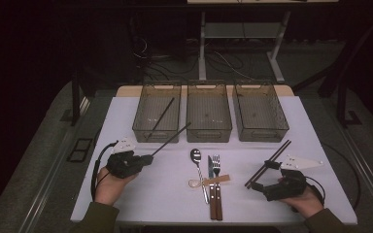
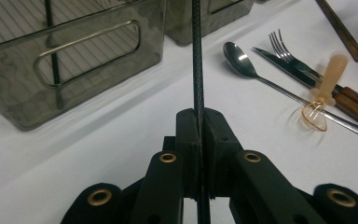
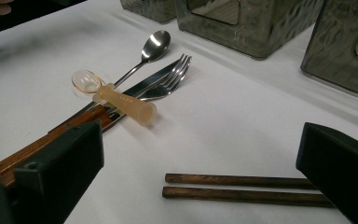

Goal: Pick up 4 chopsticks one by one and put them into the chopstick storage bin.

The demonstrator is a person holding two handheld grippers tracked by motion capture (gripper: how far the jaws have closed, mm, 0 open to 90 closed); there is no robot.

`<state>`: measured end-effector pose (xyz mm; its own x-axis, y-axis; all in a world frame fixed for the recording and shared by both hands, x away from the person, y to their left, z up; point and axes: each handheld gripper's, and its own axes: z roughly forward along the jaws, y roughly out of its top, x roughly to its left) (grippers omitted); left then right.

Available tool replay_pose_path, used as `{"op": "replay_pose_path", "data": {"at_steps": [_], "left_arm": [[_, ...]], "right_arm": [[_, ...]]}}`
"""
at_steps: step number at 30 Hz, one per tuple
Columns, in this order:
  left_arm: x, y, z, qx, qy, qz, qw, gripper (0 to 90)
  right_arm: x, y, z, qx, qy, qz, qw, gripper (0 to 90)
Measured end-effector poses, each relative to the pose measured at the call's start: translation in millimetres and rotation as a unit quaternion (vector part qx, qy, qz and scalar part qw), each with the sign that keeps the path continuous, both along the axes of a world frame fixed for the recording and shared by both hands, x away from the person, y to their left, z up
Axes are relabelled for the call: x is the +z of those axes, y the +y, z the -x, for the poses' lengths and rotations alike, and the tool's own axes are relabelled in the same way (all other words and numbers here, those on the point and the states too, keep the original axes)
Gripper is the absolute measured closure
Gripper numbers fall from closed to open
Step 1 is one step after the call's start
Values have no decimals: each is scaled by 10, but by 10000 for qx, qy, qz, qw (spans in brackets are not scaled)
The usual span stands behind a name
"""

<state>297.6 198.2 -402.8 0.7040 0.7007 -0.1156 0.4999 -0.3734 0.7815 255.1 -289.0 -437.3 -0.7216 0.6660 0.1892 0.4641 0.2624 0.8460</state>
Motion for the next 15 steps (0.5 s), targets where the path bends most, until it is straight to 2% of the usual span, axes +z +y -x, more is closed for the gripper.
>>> {"op": "replay_pose_path", "data": {"at_steps": [15], "left_arm": [[41,104,-176,212,-8,57,9998,851]], "right_arm": [[-8,4,-11,-11,3,20,10000,6]]}}
